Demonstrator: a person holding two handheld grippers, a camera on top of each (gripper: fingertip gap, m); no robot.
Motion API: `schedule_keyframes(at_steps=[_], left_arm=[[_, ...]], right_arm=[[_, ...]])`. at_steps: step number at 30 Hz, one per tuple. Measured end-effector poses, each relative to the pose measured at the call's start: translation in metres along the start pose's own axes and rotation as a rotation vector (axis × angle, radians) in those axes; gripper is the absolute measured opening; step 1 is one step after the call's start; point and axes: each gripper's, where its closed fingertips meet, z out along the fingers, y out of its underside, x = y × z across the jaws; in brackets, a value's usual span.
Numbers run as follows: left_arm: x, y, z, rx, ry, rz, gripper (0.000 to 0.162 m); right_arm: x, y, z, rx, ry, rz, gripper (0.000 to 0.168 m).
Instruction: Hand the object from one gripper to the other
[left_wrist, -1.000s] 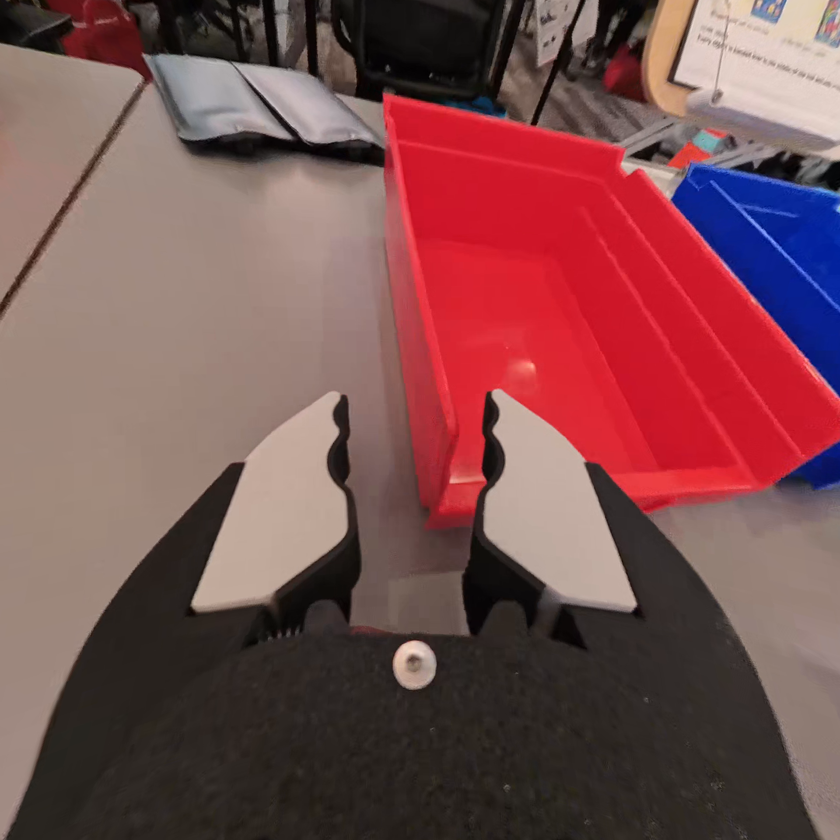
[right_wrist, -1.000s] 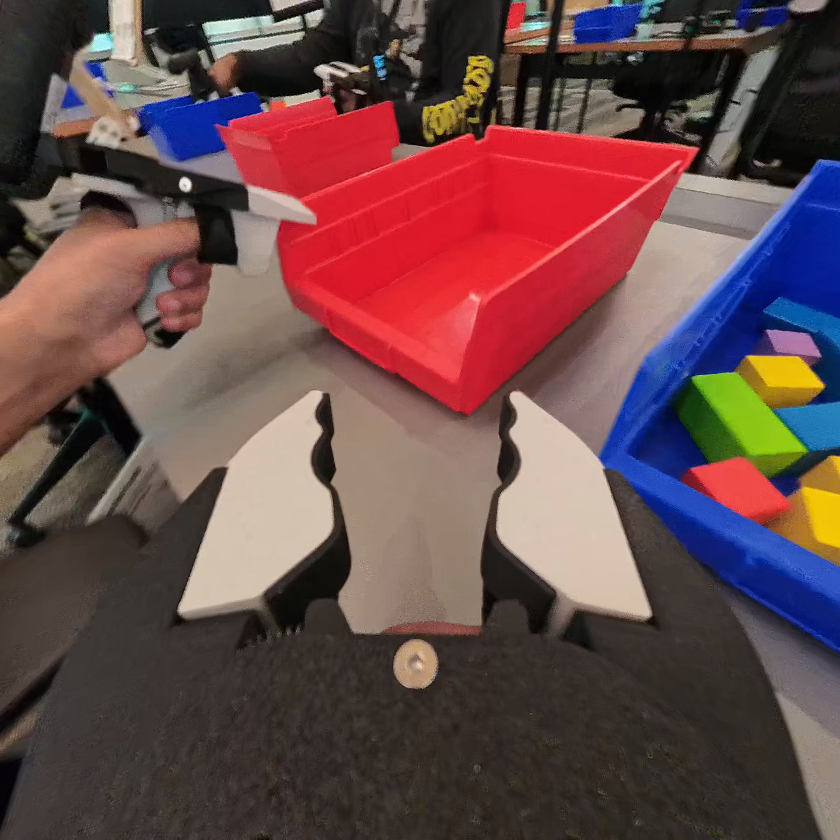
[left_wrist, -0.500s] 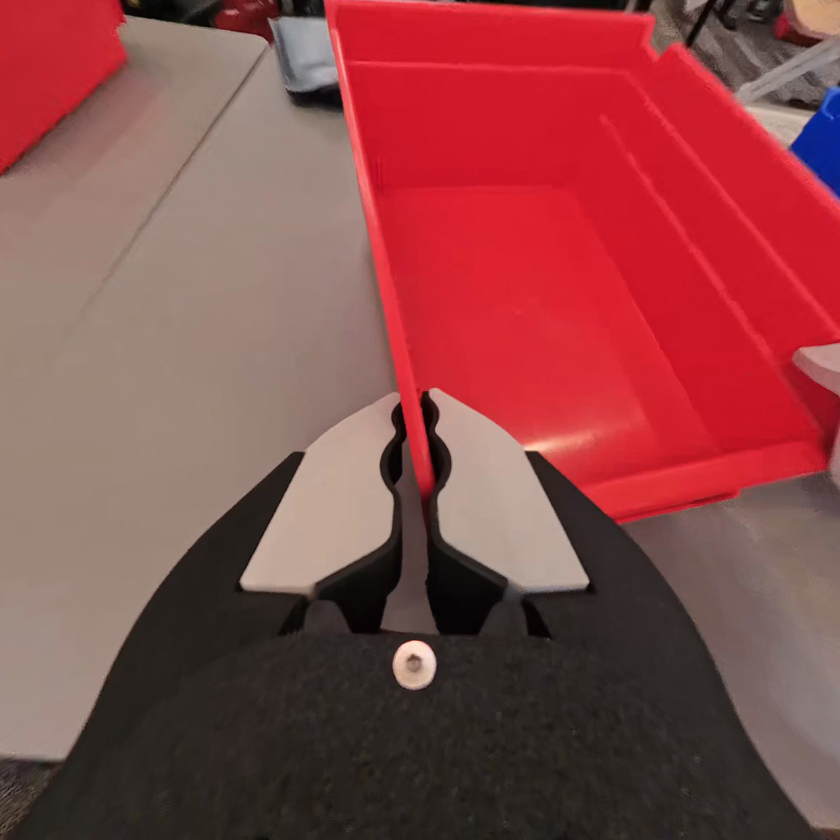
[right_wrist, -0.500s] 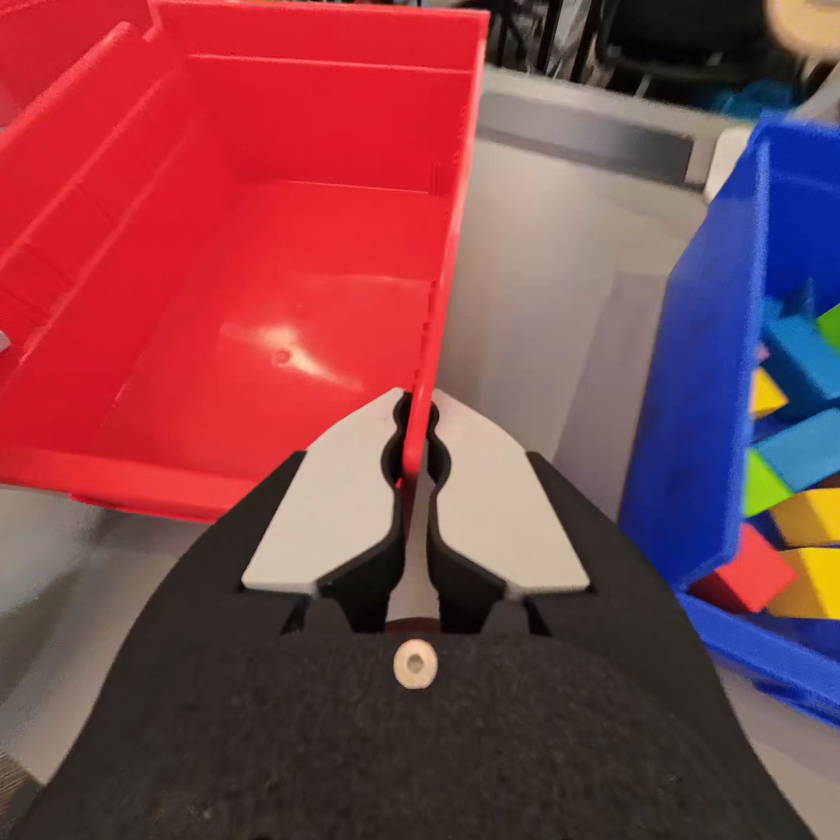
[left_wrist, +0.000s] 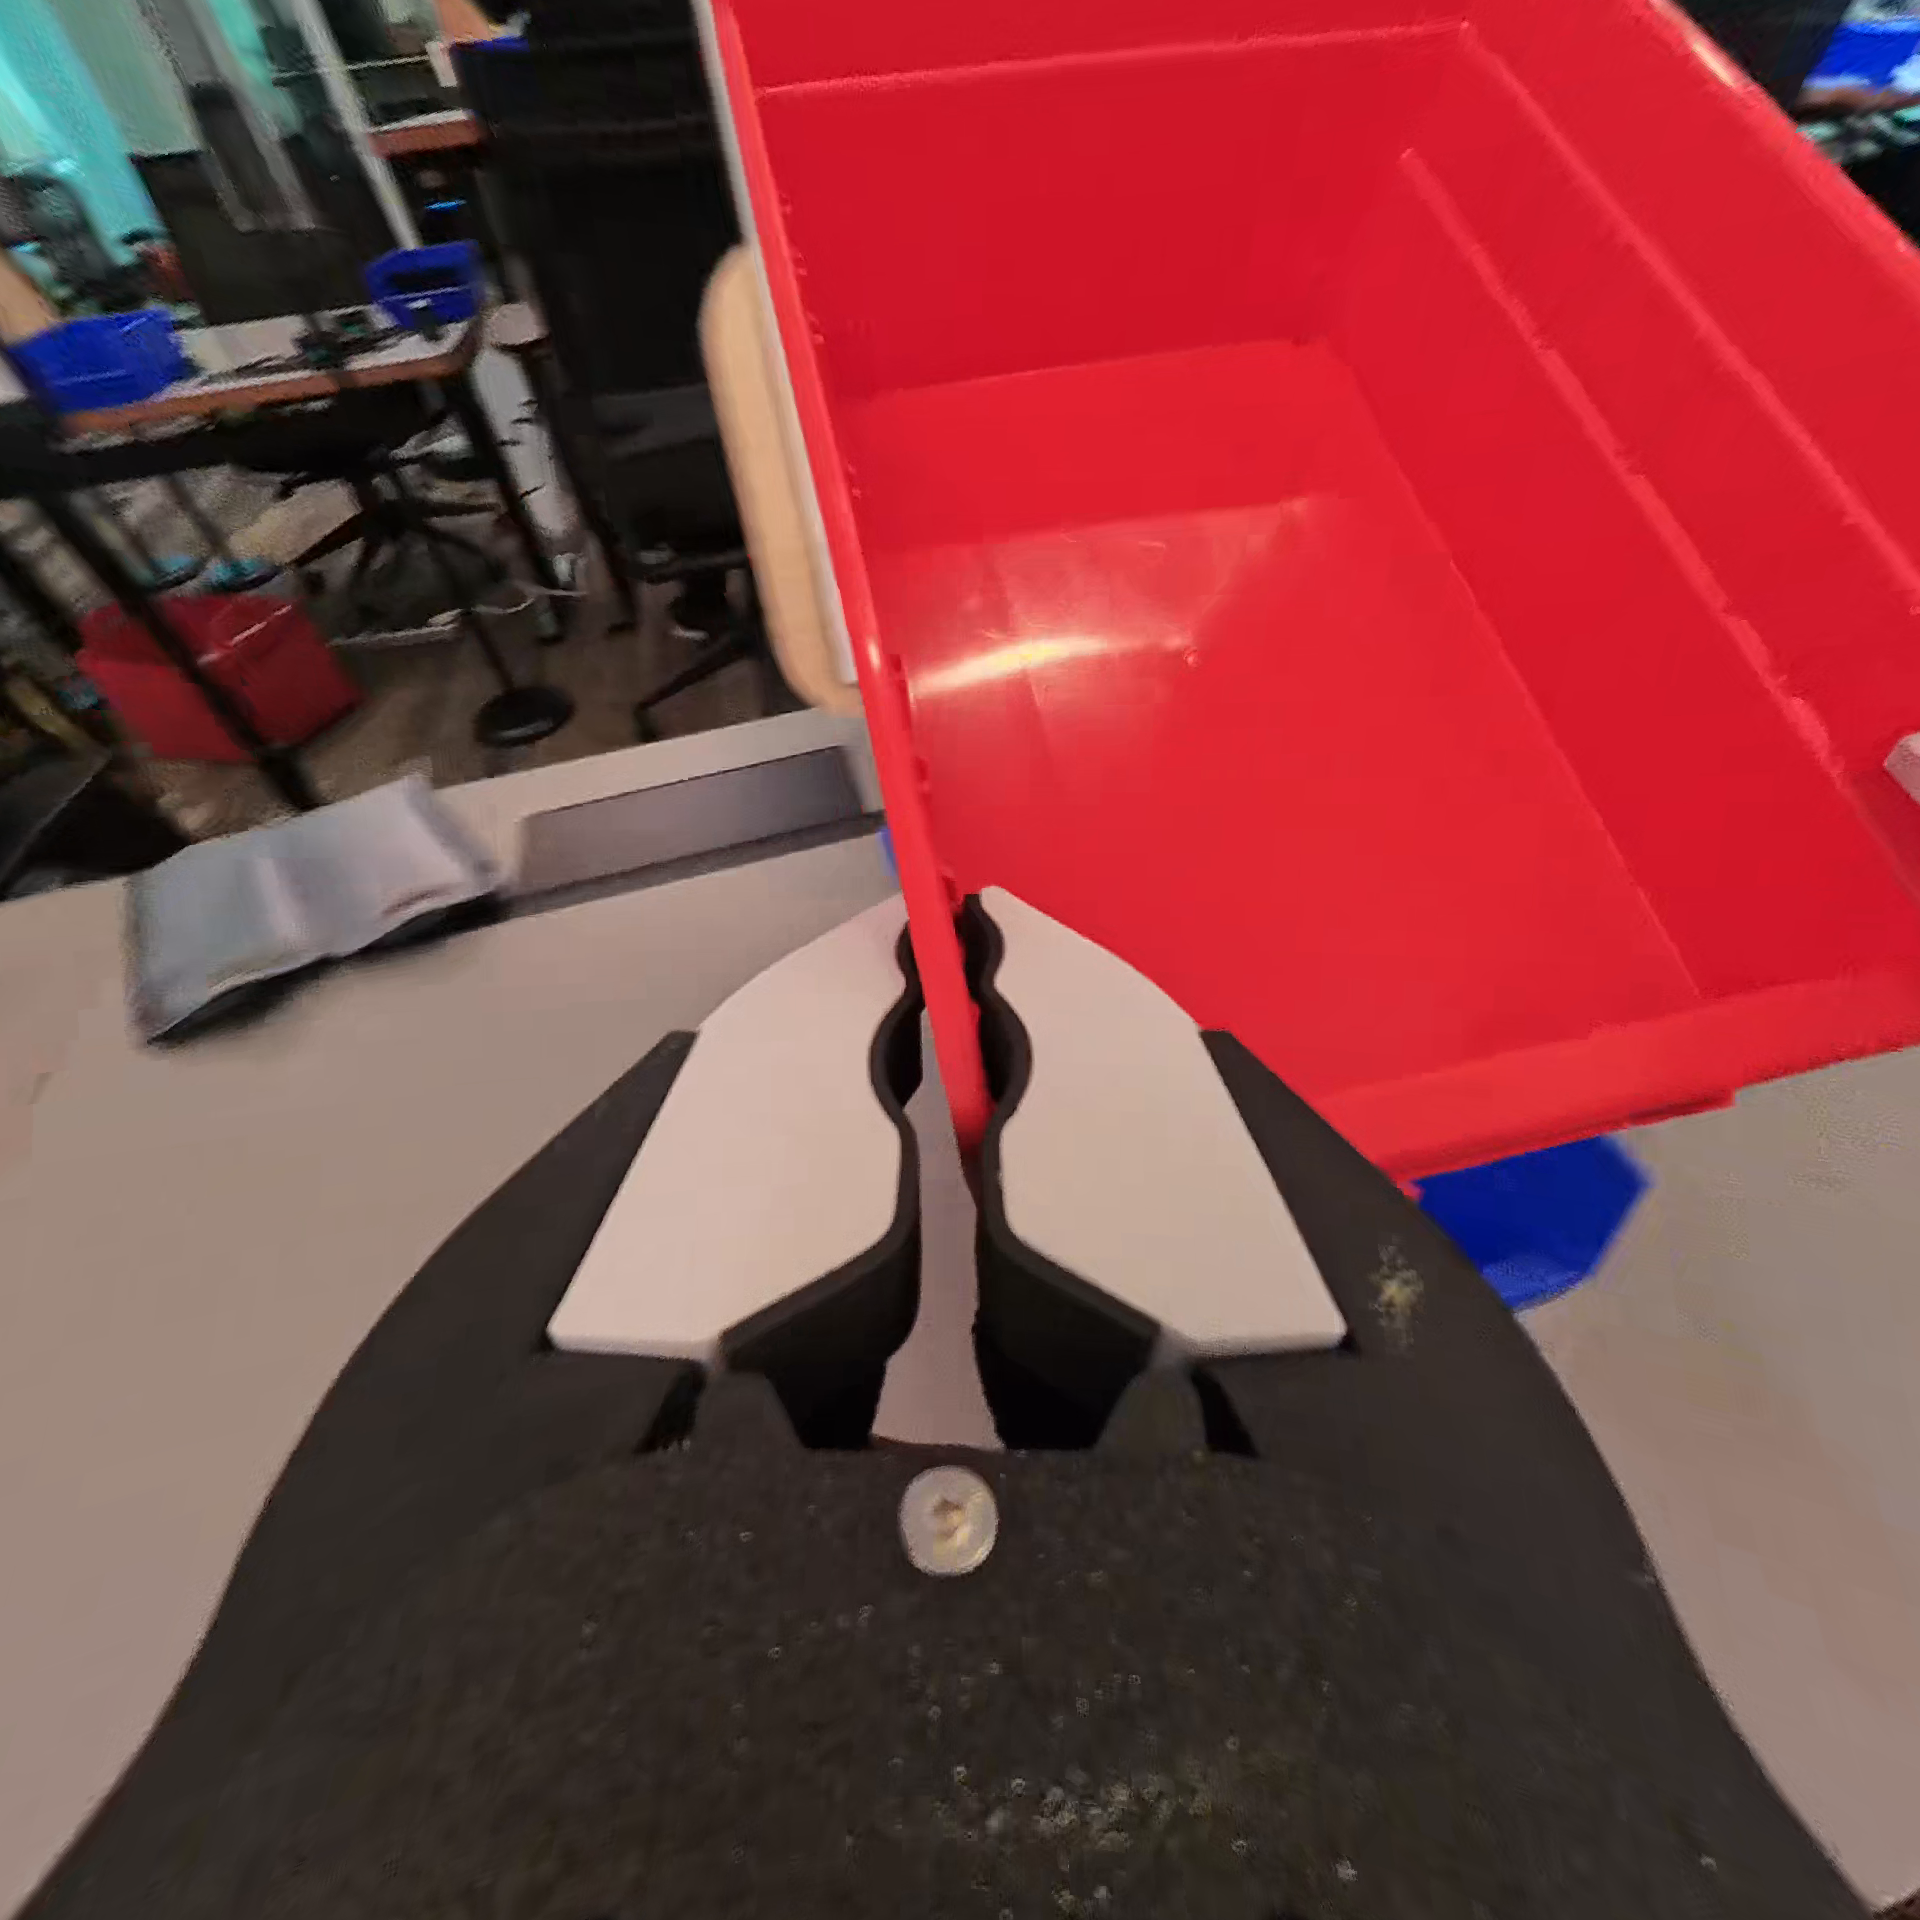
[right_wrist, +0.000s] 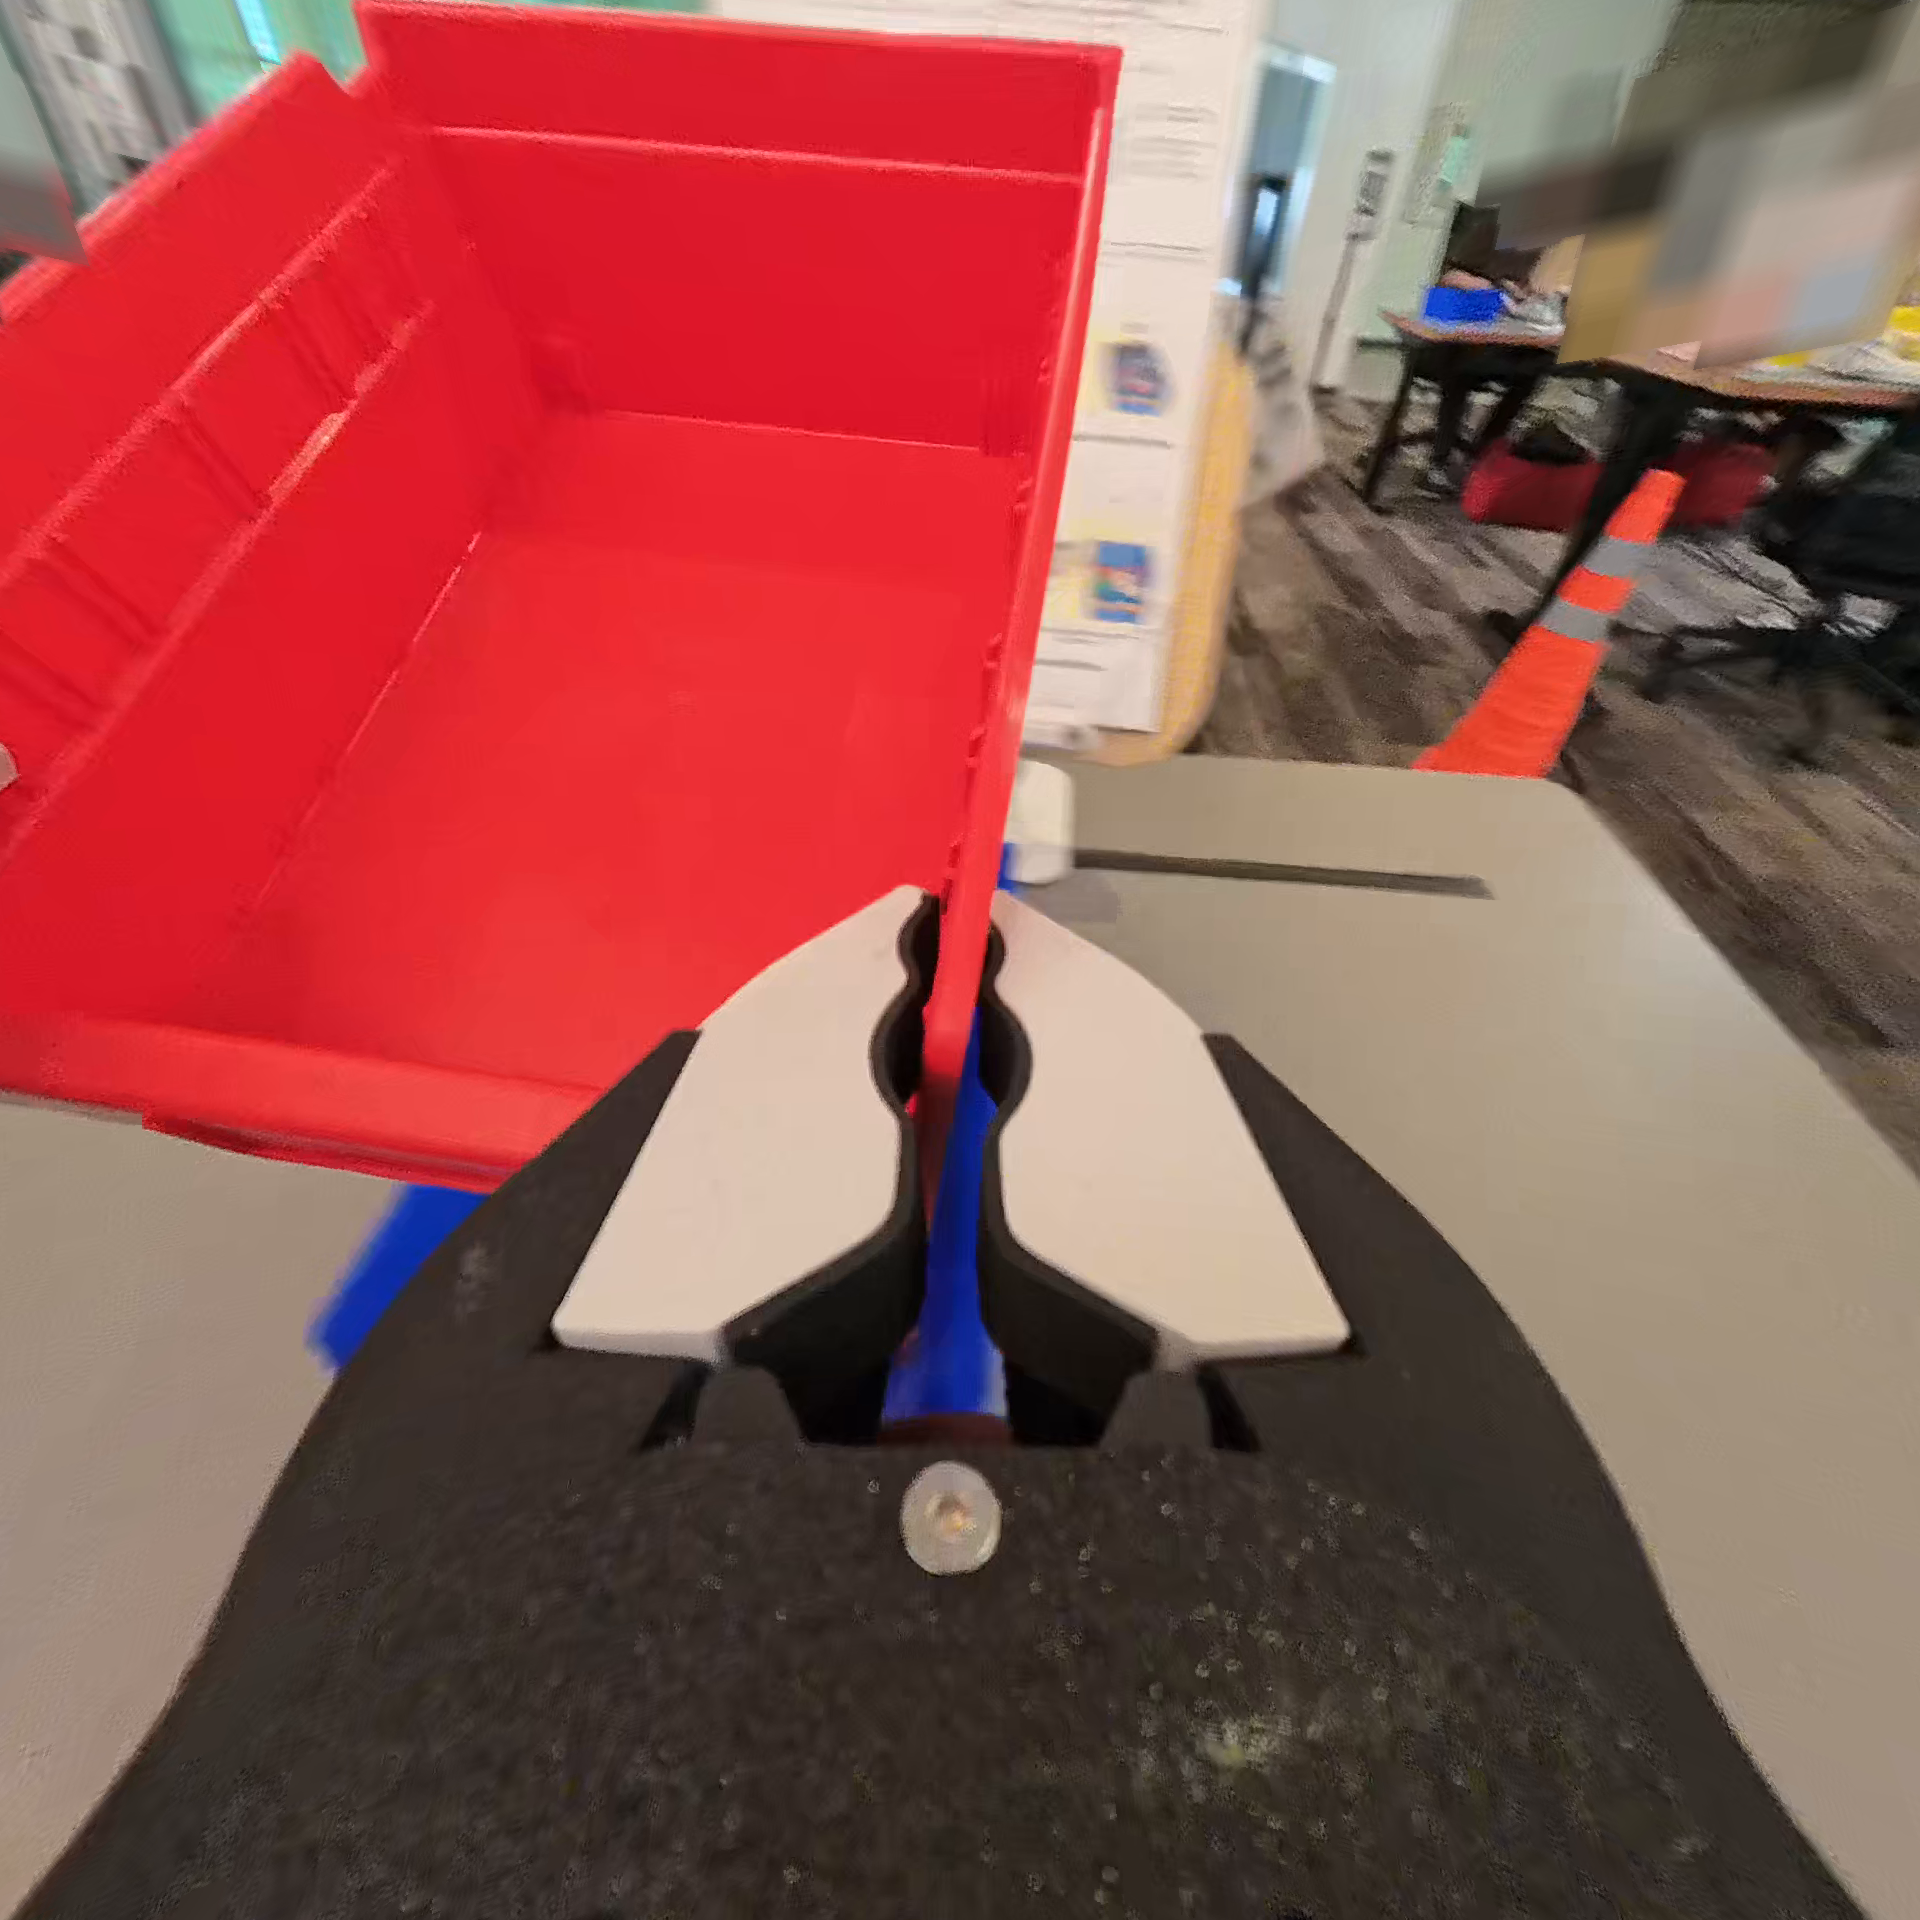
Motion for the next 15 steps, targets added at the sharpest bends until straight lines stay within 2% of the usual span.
schedule_keyframes(at_steps=[3,5,8,12,15], left_arm=[[0.097,0.002,0.037,-0.045,0.085,0.07,0.007],[0.163,0.018,0.059,-0.079,0.16,0.059,0.009],[0.243,0.051,0.092,-0.138,0.168,0.072,0.009],[0.302,0.095,0.132,-0.191,0.144,0.013,0.006],[0.327,0.12,0.15,-0.229,0.116,0.017,0.006]], right_arm=[[0.1,0.018,-0.006,-0.033,0.013,0.017,0.005],[0.165,0.044,-0.009,-0.08,0.048,0.018,0.004],[0.244,0.092,-0.004,-0.165,0.082,-0.051,0.004],[0.301,0.17,0.007,-0.252,0.01,-0.054,0.007],[0.325,0.209,0.019,-0.296,0.032,0.01,0.006]])
